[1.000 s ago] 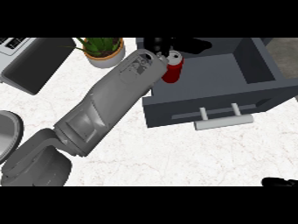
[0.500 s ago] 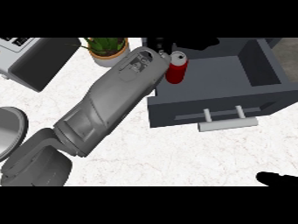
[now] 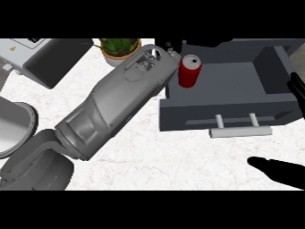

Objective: Pick up the can, place it into the drawer and close the drawer

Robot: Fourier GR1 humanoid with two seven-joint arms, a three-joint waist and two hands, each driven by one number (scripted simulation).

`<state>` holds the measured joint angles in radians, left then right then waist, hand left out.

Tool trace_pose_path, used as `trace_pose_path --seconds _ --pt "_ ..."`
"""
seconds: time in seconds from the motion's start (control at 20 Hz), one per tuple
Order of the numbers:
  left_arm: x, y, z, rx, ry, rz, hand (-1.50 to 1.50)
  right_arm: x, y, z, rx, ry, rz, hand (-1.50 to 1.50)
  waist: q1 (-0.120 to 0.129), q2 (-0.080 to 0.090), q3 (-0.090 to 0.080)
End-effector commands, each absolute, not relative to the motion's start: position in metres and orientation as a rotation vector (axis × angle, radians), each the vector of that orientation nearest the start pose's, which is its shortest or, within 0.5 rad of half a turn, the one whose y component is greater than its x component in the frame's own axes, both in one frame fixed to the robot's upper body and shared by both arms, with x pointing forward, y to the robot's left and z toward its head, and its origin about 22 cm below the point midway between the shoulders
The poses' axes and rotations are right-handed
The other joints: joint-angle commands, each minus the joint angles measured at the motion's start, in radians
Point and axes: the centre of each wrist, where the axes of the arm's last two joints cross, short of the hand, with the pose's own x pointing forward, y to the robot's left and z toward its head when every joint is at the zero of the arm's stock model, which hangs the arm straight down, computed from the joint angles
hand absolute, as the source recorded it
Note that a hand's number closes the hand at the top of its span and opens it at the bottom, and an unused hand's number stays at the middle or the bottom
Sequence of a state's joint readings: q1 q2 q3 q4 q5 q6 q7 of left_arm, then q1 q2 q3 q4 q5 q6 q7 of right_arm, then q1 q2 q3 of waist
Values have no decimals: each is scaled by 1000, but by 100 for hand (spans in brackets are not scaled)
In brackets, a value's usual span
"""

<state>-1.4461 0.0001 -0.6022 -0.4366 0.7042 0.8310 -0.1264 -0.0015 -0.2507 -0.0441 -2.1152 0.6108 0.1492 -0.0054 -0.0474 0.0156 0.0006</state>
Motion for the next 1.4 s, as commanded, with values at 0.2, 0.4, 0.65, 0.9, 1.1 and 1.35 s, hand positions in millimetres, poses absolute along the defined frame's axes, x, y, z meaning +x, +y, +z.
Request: trace_pose_path --seconds 0.2,0.4,0.65,0.9,1.1,1.35 --pt "419 -20 184 197 -1793 -31 -150 240 -239 104 -938 -1781 981 -150 50 -13 -1" --pt "423 -14 209 207 -1789 -26 -150 259 -220 77 -1036 -1698 1014 -150 65 -15 0" --pt "424 12 199 245 -1785 -21 -150 282 -231 45 -1035 -1726 900 -150 73 -19 0" --pt "418 36 217 229 -1772 -21 -150 297 -237 20 -1064 -1669 923 -150 81 -23 0" --pt "416 62 202 238 -1771 -33 -150 315 -235 6 -1106 -1646 949 -150 86 -20 0" --pt "413 77 220 240 -1755 -34 -150 339 -239 -5 -1176 -1620 939 -150 100 -15 1"
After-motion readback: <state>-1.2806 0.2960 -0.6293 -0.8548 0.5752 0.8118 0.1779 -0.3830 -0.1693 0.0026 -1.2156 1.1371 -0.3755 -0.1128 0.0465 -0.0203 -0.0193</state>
